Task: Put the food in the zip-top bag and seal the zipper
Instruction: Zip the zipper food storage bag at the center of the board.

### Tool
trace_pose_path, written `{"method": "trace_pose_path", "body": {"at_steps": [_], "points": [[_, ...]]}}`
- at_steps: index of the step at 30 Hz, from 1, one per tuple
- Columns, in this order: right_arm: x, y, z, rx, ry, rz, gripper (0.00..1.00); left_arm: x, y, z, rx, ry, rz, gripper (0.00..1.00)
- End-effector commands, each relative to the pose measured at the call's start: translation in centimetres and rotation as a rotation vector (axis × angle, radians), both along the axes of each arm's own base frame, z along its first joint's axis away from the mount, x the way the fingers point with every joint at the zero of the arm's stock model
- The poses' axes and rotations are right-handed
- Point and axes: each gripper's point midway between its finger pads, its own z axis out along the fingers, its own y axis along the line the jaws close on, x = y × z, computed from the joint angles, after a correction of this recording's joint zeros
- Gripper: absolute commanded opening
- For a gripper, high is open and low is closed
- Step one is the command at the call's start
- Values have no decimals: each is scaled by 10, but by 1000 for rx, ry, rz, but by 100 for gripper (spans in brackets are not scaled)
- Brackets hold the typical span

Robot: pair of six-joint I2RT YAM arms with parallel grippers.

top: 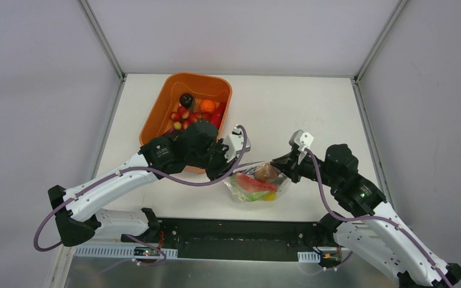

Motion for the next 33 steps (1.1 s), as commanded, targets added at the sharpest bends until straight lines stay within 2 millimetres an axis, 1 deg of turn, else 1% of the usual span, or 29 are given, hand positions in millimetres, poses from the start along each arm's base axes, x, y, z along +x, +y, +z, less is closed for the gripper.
{"method": "trace_pose_path", "body": {"at_steps": [1,4,10,15,21,25,26,27,29,31,32,33], "points": [[14,-6,27,61,-92,-76,0,-4,27,-10,73,22,53,0],[14,-6,27,63,-95,-78,0,-1,33,-12,89,11,72,0],[15,-9,29,70,-106,-91,0,5,49,-22,148,-3,122,0],[14,-8,28,69,-106,-89,0,8,61,-24,169,-27,152,0],[15,-8,27,68,-106,-88,0,11,69,-26,180,-46,179,0],[15,-7,28,73,-109,-87,0,13,67,-25,171,-50,187,0],[14,-7,28,75,-107,-83,0,14,64,-23,155,-47,190,3],[13,-6,30,80,-107,-79,0,15,60,-21,135,-47,189,17],[14,-4,33,102,-102,-80,0,18,54,-14,96,-58,202,41],[20,-4,35,123,-88,-112,0,29,54,-6,51,-97,273,54],[24,-4,37,133,-83,-135,0,37,51,1,3,-132,302,64],[29,-5,39,143,-82,-161,0,41,50,7,-51,-151,331,76]]}}
